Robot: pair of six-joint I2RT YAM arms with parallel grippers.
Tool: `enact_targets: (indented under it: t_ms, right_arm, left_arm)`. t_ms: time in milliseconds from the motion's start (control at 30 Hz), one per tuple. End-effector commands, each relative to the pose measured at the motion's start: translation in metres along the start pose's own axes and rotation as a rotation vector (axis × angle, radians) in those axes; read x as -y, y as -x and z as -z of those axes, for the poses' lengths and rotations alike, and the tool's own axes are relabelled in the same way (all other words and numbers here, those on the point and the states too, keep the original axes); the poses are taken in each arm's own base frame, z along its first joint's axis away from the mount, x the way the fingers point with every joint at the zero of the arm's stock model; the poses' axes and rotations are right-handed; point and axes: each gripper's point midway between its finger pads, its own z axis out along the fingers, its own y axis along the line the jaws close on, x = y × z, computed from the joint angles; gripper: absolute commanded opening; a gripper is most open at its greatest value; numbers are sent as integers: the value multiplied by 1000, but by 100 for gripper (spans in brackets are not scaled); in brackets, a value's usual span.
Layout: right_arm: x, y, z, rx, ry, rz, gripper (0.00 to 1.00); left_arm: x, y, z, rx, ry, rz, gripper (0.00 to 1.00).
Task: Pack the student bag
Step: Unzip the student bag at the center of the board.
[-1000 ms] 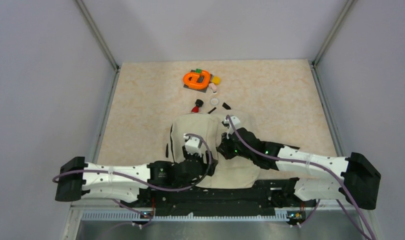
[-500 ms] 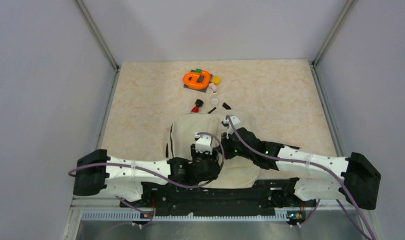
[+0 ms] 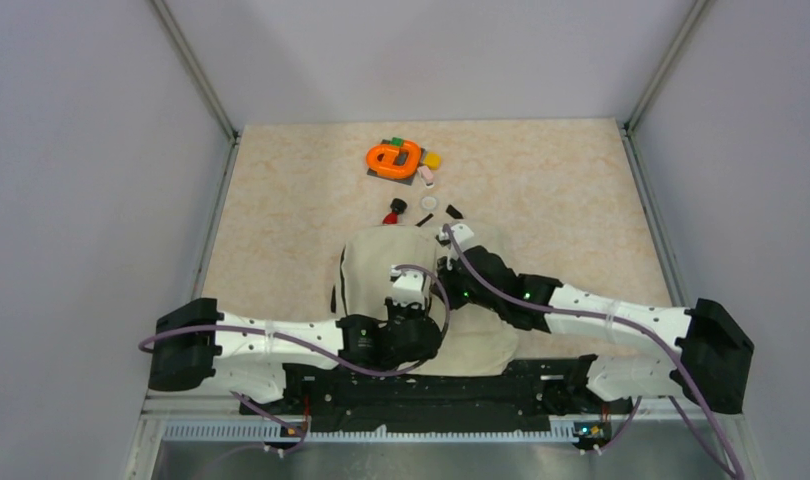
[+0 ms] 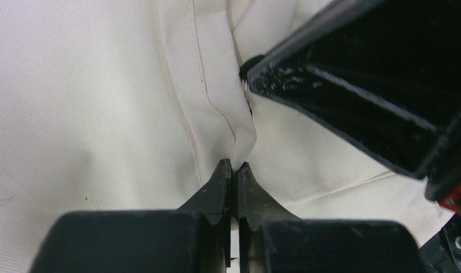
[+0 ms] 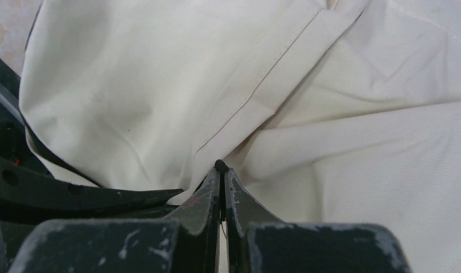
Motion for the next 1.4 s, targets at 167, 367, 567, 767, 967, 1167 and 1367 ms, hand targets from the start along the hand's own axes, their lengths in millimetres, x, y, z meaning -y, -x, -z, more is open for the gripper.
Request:
enact_targets:
  t_ms: [167, 367, 567, 767, 967, 1167, 1367]
  right_arm:
    - [64, 91, -15, 229, -245, 9, 0]
    - [90, 112, -23, 270, -290, 10, 0]
    - [110, 146, -35, 321, -324, 38, 0]
    - [124, 152, -54, 297, -341, 51, 0]
    - [103, 150, -52, 275, -218, 59, 0]
    - [81, 150, -33, 257, -115, 58, 30]
    - [76, 146, -5, 267, -96, 44, 57]
  left_arm:
    - [-16, -13, 15, -91, 6, -74, 0]
    - [-21, -15, 20, -108, -3, -69, 0]
    - [-21, -16, 29, -134, -42, -76, 0]
    - [-19, -11, 35, -115, -96, -49, 0]
    - [-19, 24, 34, -30, -92, 52, 39]
    - [-23, 69, 16, 15, -148, 185, 62]
    - [-11, 99, 5, 49, -142, 96, 73]
